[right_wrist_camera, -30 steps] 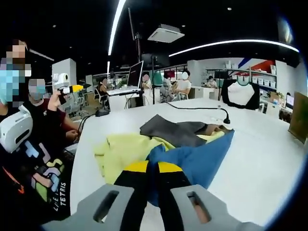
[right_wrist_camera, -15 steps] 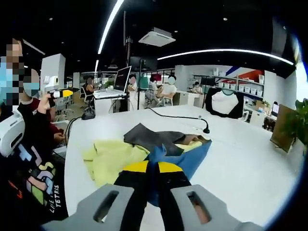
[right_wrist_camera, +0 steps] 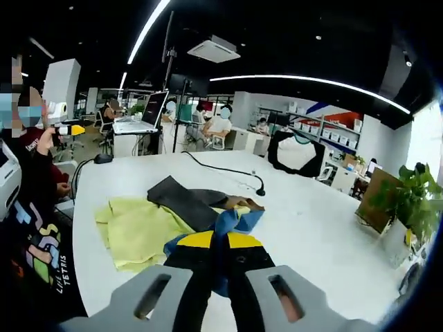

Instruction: Fold the garment on the visible template until the final outline fits inside the template.

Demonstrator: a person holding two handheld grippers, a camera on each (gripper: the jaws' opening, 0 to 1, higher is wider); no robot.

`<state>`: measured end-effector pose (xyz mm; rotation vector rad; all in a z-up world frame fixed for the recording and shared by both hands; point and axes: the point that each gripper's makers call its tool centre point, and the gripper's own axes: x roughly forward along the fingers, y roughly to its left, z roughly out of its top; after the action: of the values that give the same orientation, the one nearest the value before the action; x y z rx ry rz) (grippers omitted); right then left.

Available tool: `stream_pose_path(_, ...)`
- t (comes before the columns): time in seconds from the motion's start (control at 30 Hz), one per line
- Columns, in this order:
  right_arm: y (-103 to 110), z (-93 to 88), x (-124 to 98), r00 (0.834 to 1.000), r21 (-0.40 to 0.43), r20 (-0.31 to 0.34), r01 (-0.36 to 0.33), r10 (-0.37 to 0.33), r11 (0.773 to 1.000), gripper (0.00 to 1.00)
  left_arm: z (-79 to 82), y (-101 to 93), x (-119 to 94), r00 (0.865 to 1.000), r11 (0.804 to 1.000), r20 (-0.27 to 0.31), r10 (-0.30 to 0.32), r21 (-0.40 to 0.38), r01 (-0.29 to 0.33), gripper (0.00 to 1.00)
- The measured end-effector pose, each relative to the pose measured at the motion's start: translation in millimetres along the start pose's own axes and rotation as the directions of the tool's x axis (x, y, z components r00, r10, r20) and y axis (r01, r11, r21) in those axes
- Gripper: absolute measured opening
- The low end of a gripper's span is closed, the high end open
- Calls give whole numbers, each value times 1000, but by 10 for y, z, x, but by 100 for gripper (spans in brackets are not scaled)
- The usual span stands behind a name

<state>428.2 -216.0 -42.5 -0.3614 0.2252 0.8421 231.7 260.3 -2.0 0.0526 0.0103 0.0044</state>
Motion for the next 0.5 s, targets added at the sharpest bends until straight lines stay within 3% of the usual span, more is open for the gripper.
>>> stream_pose_path(0.23,-297,-111,-129,996,28,-16,83,-83,996,2,-6,12,-20,1000,1000,-5,-1,-2,1,98)
stream_pose_path(0.5,-683,-470,-222,980,81,-81,190,-183,979,2,5,2,-28,1000,1000,-5,-1,2,1,98)
